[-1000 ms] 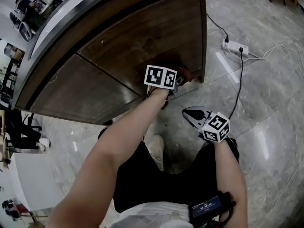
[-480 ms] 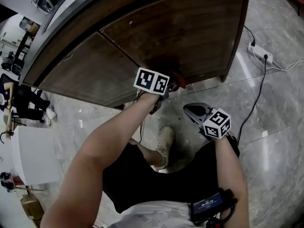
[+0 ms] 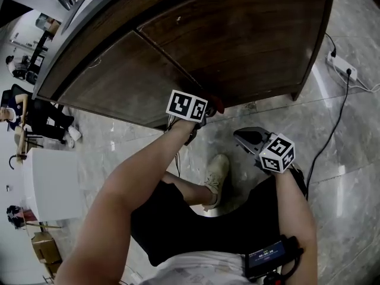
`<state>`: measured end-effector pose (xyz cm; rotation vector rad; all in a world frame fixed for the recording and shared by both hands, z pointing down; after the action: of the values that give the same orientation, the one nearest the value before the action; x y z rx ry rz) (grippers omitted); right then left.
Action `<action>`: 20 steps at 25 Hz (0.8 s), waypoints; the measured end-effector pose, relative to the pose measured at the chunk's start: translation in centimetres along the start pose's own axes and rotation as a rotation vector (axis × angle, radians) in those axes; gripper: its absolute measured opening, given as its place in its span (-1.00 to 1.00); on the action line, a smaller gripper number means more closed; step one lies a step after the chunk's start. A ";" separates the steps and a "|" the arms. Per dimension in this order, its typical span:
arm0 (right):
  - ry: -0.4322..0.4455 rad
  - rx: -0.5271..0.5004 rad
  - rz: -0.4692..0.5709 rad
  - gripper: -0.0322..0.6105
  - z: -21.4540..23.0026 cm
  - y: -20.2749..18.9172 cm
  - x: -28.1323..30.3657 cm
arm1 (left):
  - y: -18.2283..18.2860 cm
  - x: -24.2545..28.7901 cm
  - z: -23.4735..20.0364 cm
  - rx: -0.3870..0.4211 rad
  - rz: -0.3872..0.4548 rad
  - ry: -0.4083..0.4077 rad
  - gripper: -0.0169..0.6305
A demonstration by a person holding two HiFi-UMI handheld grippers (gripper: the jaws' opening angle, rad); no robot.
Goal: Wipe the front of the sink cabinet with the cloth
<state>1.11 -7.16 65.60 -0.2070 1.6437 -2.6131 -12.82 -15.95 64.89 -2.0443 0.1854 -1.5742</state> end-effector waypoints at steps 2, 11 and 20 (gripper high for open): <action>-0.012 0.000 0.005 -0.86 0.1 0.1 -0.3 | -0.1 0.5 -0.1 0.033 -0.011 0.006 -0.57; -0.096 0.009 0.041 -0.86 1.0 0.6 -3.8 | 0.3 3.5 2.3 -0.027 -0.040 -0.037 -0.57; -0.146 -0.007 0.069 -0.86 0.4 1.6 -6.4 | 2.0 7.5 5.0 -0.185 0.058 -0.112 -0.57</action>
<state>7.46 -7.45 63.77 -0.3271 1.5827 -2.4779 -5.44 -19.15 69.47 -2.2405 0.3568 -1.4494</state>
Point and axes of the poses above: the fingertips, and each gripper's own axes: x forward along the fingers, z to its right, y out of its top, the point moved 3 cm from there along -x, backward along the fingers, and after that the axes turned 1 degree about z, right-handed, at the moved point
